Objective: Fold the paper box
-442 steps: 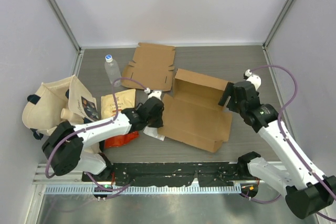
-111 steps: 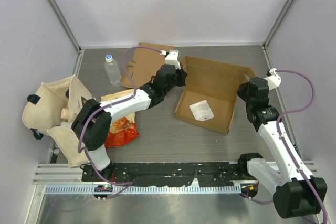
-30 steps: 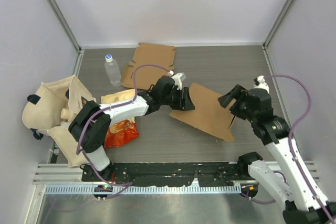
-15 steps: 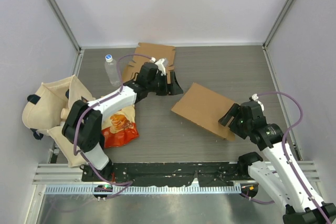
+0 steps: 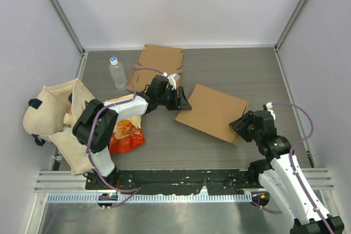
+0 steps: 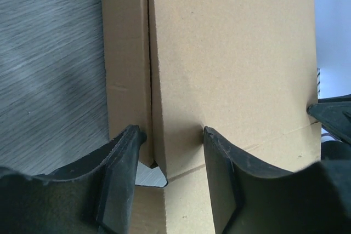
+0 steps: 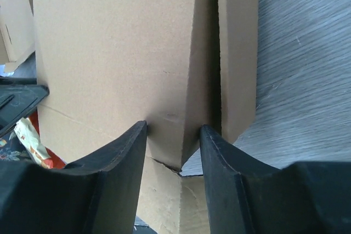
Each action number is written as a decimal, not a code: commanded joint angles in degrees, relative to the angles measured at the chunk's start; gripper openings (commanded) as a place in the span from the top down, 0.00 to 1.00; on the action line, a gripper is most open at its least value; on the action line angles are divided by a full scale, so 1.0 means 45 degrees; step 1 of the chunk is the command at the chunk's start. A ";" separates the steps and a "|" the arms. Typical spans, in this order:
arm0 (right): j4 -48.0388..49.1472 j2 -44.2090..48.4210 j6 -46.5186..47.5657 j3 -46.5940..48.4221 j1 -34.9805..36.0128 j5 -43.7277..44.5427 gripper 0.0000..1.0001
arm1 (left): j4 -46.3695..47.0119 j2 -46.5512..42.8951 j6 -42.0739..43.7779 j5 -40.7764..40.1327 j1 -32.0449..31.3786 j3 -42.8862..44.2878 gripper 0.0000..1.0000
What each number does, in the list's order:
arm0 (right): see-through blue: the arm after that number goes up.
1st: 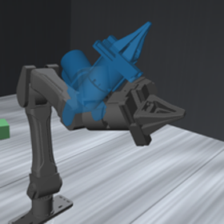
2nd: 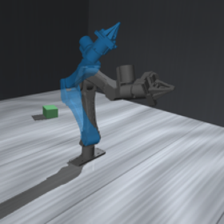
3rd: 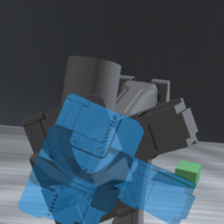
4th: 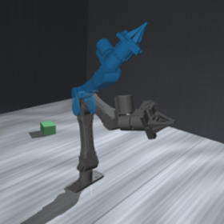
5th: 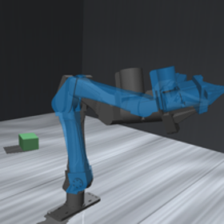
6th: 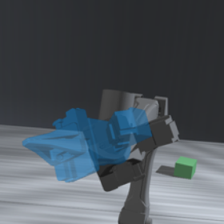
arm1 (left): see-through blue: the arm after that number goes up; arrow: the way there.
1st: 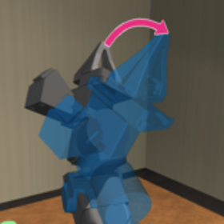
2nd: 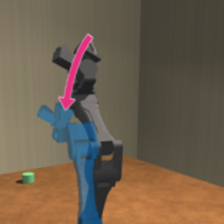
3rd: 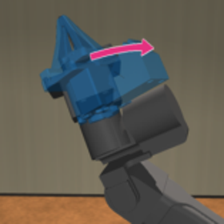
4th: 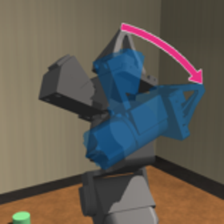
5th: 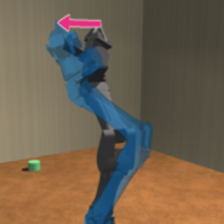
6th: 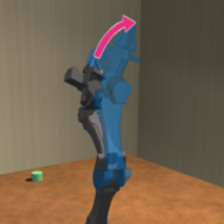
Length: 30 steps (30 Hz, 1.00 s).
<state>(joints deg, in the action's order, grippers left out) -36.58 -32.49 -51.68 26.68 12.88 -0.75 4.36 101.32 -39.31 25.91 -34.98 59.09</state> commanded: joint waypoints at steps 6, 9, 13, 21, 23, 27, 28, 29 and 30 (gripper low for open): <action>-0.0998 -0.2075 0.1935 0.1593 -0.0285 0.0631 0.28 | -0.1963 -0.1225 0.1702 -0.1341 -0.0156 0.0481 0.30; -0.1343 -0.2369 0.2030 0.1883 -0.0266 0.1022 0.26 | -0.2024 -0.0818 0.1724 -0.1326 -0.0137 0.0755 0.29; -0.0507 -0.2428 0.1858 0.1420 -0.0714 0.1418 0.26 | -0.1713 0.0139 0.1608 -0.1188 -0.0136 0.1009 0.41; 0.2777 -0.1726 0.2129 -0.0538 -0.1926 -0.0145 0.72 | -0.1028 0.0689 0.1469 -0.1050 -0.0136 0.0619 0.64; 0.2622 -0.1512 0.2440 -0.0207 -0.2003 0.0108 0.77 | -0.1066 0.0319 0.1567 -0.1440 -0.0078 0.0600 0.64; 0.2249 -0.2055 0.3103 0.0672 -0.2685 0.0637 0.55 | -0.1028 -0.0541 0.1509 -0.1870 0.0117 0.0346 0.38; 0.2365 -0.2231 0.3144 0.0731 -0.2707 0.0424 0.55 | -0.1028 -0.0658 0.1451 -0.1891 0.0176 0.0326 0.35; 0.3005 -0.2446 0.3183 0.0635 -0.3480 -0.0642 0.57 | -0.1028 -0.0718 0.1392 -0.1891 0.0331 0.0345 0.33; 0.3456 -0.2854 0.3145 0.0460 -0.3662 -0.1059 0.59 | -0.0931 -0.0699 0.1082 -0.1678 0.0410 0.0287 0.30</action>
<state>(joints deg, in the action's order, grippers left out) -28.23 -41.89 -39.88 27.00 0.93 -0.21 -1.34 102.02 -33.58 19.44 -34.72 60.75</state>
